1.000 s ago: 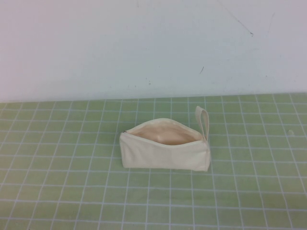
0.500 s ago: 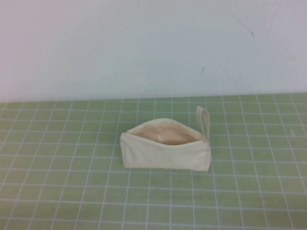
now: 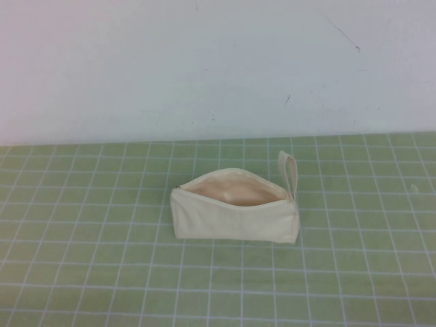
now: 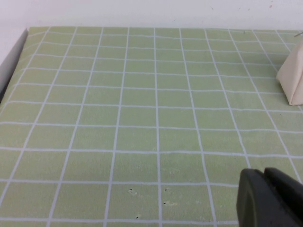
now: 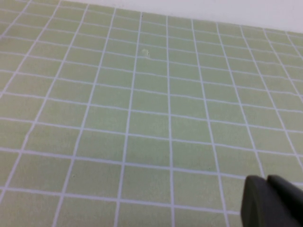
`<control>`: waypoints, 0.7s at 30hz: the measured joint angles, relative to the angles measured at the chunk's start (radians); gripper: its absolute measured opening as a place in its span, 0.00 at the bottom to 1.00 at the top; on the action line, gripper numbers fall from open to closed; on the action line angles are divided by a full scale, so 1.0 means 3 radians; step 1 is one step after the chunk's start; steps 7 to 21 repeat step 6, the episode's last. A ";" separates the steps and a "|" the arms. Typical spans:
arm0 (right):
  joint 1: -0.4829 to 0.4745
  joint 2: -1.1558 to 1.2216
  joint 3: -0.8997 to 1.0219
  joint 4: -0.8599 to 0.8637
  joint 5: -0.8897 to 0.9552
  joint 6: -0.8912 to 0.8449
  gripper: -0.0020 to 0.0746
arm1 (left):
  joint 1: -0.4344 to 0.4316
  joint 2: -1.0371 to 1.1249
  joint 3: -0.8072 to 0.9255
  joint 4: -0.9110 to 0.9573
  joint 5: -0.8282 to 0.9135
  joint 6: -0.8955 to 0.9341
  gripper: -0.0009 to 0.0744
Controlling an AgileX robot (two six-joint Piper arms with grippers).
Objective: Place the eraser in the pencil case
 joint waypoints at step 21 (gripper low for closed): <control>0.0033 0.0000 0.0000 -0.0008 0.0013 0.0016 0.03 | 0.0000 0.0000 0.0000 0.0000 0.0000 0.0000 0.01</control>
